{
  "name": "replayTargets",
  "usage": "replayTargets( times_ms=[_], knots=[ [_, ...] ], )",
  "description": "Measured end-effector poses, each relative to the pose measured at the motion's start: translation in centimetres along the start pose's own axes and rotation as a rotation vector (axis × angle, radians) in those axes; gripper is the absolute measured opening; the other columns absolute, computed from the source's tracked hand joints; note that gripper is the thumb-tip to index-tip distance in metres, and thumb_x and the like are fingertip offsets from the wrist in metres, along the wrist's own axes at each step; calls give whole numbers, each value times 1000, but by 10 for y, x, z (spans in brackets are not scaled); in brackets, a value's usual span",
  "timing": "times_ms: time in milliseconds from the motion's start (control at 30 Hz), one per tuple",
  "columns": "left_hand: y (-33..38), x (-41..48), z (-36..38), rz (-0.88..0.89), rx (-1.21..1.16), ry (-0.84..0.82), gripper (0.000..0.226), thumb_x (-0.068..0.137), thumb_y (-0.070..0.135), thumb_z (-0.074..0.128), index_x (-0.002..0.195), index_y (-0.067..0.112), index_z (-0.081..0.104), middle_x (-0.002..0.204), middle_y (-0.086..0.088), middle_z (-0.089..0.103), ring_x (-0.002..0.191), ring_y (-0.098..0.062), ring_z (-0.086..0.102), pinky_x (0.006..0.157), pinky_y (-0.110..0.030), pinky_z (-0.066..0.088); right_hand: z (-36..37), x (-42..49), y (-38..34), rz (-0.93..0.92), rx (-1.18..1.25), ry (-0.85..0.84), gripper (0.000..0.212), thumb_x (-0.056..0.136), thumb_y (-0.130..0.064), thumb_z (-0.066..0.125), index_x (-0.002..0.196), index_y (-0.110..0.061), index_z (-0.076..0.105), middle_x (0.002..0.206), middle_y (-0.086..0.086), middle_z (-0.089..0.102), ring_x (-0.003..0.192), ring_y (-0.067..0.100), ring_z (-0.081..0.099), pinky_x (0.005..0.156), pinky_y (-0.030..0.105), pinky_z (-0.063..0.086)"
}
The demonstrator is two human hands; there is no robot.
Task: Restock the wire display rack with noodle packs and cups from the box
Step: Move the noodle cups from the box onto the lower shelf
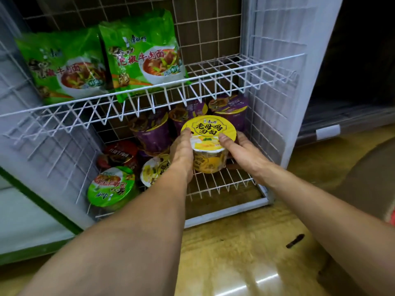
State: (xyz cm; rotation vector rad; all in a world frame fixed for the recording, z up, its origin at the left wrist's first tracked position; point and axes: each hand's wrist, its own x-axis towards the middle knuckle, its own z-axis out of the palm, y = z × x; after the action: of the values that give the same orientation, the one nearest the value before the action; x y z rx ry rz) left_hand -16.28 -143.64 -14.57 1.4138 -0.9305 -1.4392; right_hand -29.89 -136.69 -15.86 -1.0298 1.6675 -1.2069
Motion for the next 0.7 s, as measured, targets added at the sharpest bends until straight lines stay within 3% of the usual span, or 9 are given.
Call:
replayTargets(
  times_ms=[233,333,433,500,567,700],
  knots=[
    [2,15,-41,2,-2,45,37,91,58,58,91,23,69,102,-7,75,90,-26,71,87,-40,58,40,8,-1,-18,25,-144,108,50,-99,53,146,-53,32,149,-11,51,136,23,50,110,53,44],
    [3,17,-53,-11,-47,66,44,90,61,57,104,21,70,103,-7,75,90,-27,72,81,-37,58,55,5,-9,2,29,-169,106,60,-92,50,153,-48,25,154,-9,45,139,23,47,112,51,43],
    [7,12,-59,-11,-76,94,37,96,56,53,107,23,66,98,-6,72,84,-23,68,70,-30,50,66,4,-15,4,-18,-166,83,88,-78,45,158,-43,18,161,-8,34,147,22,36,120,44,31],
    [8,10,-62,-2,-81,116,43,89,61,56,105,22,67,100,-6,73,87,-25,68,80,-34,54,71,7,-14,8,-48,-156,80,93,-72,43,159,-38,13,165,-7,26,151,21,27,123,40,24],
    [3,19,-66,-3,-106,142,64,68,72,59,106,22,72,105,-7,76,95,-30,71,94,-46,55,78,6,-16,18,-63,-162,83,94,-71,42,161,-35,9,167,-4,20,153,22,21,123,37,20],
    [-5,45,-78,8,-65,182,68,59,72,57,102,23,74,103,-4,77,97,-31,71,97,-49,54,94,4,-18,3,-47,-198,84,93,-72,43,161,-36,8,167,-3,21,152,23,23,123,38,23]
  ],
)
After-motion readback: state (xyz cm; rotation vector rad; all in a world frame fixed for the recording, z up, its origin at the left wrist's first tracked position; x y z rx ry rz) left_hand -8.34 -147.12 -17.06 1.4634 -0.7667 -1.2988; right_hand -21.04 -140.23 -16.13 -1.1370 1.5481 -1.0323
